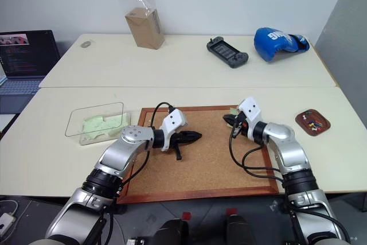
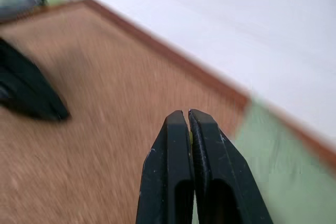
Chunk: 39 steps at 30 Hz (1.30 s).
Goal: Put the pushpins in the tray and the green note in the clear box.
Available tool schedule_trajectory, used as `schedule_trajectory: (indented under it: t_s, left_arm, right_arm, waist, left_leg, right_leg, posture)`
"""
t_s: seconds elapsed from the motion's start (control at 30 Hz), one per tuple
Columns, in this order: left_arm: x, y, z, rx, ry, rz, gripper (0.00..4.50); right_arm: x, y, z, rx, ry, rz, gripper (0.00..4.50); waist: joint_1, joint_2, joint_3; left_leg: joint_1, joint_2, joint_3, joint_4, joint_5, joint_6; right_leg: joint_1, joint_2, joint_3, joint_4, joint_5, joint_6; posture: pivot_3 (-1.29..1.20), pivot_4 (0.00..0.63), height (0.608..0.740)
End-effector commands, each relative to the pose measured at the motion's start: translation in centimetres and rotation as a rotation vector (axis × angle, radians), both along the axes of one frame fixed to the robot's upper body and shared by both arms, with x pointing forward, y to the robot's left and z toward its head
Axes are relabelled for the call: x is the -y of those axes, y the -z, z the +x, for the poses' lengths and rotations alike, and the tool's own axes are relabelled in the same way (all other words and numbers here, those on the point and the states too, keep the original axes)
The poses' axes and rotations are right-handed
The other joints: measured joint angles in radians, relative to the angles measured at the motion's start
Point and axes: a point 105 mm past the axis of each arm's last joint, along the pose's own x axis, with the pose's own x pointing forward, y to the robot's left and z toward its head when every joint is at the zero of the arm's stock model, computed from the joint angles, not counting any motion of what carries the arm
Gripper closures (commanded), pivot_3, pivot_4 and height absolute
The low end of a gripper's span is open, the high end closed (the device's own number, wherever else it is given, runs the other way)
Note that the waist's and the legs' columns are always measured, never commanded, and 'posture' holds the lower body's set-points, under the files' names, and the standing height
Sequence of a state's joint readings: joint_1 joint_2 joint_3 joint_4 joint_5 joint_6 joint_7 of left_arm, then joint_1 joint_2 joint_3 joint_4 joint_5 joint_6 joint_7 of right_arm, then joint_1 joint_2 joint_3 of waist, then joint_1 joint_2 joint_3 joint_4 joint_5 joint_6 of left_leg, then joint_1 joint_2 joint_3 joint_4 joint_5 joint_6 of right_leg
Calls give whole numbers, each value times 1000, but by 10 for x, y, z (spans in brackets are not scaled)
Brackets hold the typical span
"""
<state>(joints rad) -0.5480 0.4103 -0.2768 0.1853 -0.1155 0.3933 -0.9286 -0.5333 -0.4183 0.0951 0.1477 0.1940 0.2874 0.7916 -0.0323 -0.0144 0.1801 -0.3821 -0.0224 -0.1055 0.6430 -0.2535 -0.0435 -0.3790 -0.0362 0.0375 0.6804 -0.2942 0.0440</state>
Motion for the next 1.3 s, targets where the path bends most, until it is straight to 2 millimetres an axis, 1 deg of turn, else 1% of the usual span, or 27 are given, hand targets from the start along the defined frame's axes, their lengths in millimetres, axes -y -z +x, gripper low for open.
schedule_trajectory:
  t_s: [0.03, 0.2, 0.3, 0.37, 0.43, 0.57, 0.6, 0.67, 0.7, 0.73, 0.77, 0.83, 0.87, 1.0, 1.07, 1.13, 1.3]
  left_arm:
    - [-3, 12, -3, -39, -14, 33, 4500]
    - [-2, 12, -2, -35, -11, 32, 4500]
    - [-2, 12, -2, -32, -11, 34, 4500]
    - [-2, 12, -2, -31, -10, 34, 4500]
    - [-2, 12, -3, -31, -10, 34, 4500]
    - [-1, 14, -4, -33, -8, 31, 4500]
    - [-1, 14, -5, -33, -7, 30, 4500]
    - [0, 15, -6, -35, -5, 28, 4500]
    - [0, 15, -7, -36, -5, 28, 4500]
    - [1, 16, -7, -37, -3, 28, 4500]
    - [1, 16, -7, -38, -1, 28, 4500]
    - [1, 17, -8, -40, 4, 30, 4500]
    - [1, 17, -8, -40, 9, 34, 4500]
    - [2, 19, -8, -36, 22, 46, 4500]
    - [3, 18, -8, -36, 23, 45, 4500]
    - [4, 18, -7, -35, 26, 44, 4500]
    - [4, 17, -6, -35, 28, 44, 4500]
  right_arm:
    - [1, -18, -6, 61, -23, -7, 4492]
    - [4, -19, -6, 69, -15, -19, 4492]
    - [10, -20, -5, 68, 14, -10, 4492]
    - [17, -21, -4, 62, 48, 11, 4492]
    - [28, -22, -1, 69, 105, 21, 4492]
    - [58, -27, 1, 62, 253, 75, 4492]
    - [67, -27, 1, 60, 297, 80, 4492]
    - [92, -27, 1, 49, 418, 99, 4492]
    - [100, -26, 0, 45, 458, 104, 4492]
    - [114, -26, 0, 41, 522, 107, 4492]
    - [137, -24, -1, 33, 621, 108, 4492]
    - [173, -20, -5, 14, 782, 114, 4492]
    - [185, -19, -7, 7, 835, 122, 4492]
    - [216, -18, -9, -12, 980, 167, 4492]
    - [227, -16, -9, -24, 1026, 176, 4492]
    - [231, -13, -8, -44, 1039, 189, 4492]
    - [234, -6, -3, -77, 1047, 220, 4492]
  waist:
    - [0, 0, 0]
    - [0, 0, 0]
    - [0, 0, 0]
    - [0, 0, 0]
    - [0, 0, 0]
    - [1, 0, 0]
    - [1, 0, 0]
    - [1, 0, 0]
    - [2, 0, 0]
    - [2, 0, 0]
    - [2, 0, 0]
    - [2, 0, 0]
    - [3, 0, 0]
    - [0, 0, 0]
    - [0, 1, 0]
    - [0, 1, 0]
    - [0, 1, 0]
  left_leg:
    - [0, 0, 0, 0, 0, 0]
    - [0, 0, 0, 0, 0, 0]
    - [0, 0, 0, 0, 0, 0]
    - [0, 0, 0, 0, 0, 0]
    - [0, 0, 0, 0, 0, 0]
    - [0, 0, 0, 0, 0, 0]
    - [0, 0, 0, 0, 0, 0]
    - [0, 0, 0, 0, 0, 0]
    - [0, 0, 0, 0, 0, 0]
    - [0, 0, 0, 0, 0, 0]
    - [0, 0, 0, 0, 0, 0]
    - [0, 0, 1, 0, 0, 0]
    - [0, 0, 1, 0, 0, 0]
    - [0, 0, 2, 0, 0, 0]
    - [1, 0, 3, -1, 0, 0]
    - [0, 0, 5, 0, 0, 0]
    - [0, 0, 7, 0, 0, 0]
  right_leg:
    - [0, 0, 0, 0, 0, 0]
    - [0, 0, 0, 0, 0, 0]
    - [0, 0, 0, 0, 0, 0]
    - [0, 0, 0, 0, 0, 0]
    - [0, 0, 0, 0, 0, 0]
    - [0, 0, 0, 0, 0, 0]
    - [0, 0, 0, 0, 0, 0]
    - [0, 0, 0, 0, 0, 0]
    - [0, 0, 0, 0, 0, 0]
    - [0, 0, 0, 0, 0, 0]
    - [0, 0, 0, 0, 0, 0]
    - [0, -1, 1, 0, 0, 0]
    - [0, -1, 1, 0, 0, 0]
    - [0, -1, 1, 0, 0, 0]
    - [0, 0, 2, 0, 0, 0]
    - [0, 0, 2, 0, 0, 0]
    - [0, 0, 2, 0, 0, 0]
  posture:
    - [0, 150, 740]
    - [0, 150, 740]
    - [0, 150, 740]
    - [0, 150, 740]
    - [0, 150, 740]
    - [0, 150, 740]
    - [0, 150, 740]
    - [0, 150, 740]
    - [0, 150, 740]
    - [0, 150, 740]
    - [0, 150, 740]
    - [0, 150, 740]
    - [0, 150, 740]
    - [0, 150, 740]
    - [0, 150, 740]
    - [0, 150, 740]
    - [0, 150, 740]
